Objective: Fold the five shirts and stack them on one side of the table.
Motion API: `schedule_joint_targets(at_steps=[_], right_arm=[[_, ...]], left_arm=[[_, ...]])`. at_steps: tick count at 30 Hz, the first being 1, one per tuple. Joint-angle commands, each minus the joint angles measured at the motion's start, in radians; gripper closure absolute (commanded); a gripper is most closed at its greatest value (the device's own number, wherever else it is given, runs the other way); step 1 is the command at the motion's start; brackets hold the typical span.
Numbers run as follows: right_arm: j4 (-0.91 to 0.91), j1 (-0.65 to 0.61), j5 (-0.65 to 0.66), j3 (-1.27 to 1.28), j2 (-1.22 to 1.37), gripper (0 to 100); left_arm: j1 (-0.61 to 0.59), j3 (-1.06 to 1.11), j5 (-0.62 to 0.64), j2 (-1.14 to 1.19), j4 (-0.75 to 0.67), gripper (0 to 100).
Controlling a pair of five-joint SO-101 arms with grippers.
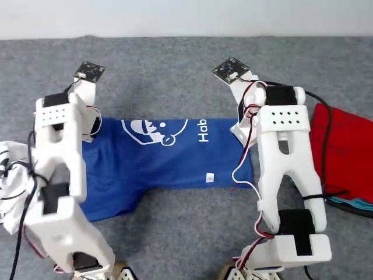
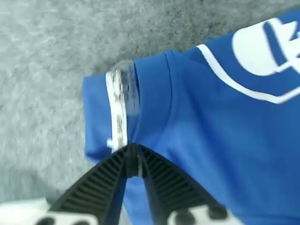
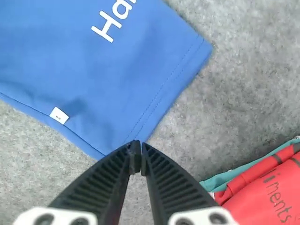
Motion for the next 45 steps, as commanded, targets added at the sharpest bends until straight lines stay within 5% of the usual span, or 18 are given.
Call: schedule_joint_targets(at_steps=[1,12,20,33,40,45], right_arm=[[0.007,0.015,-0.008,-0.049,-0.056,98.9],[0.096,0.015,-0.008,-0.051,-0.056,98.9],[0.099,-0.044,-0.009,-0.051,-0.058,98.9],[0.035,-0.568,-0.009,-0.048,-0.025,98.9],[-0.033,-0.871,-0.046,-0.054,0.134,98.3],[-0.071,-1.0,-0.112,-0.16,0.26,81.2]], left_arm=[[-0.011,-0.136,-0.026,0.092,-0.017,100],[-0.126,-0.348,-0.026,0.18,-0.008,100],[-0.167,-0.461,-0.017,0.061,0.224,100],[-0.667,-0.458,-0.112,-0.075,0.262,100],[-0.755,-0.449,-0.13,-0.077,0.267,100],[-0.783,-0.446,-0.13,-0.077,0.265,100]])
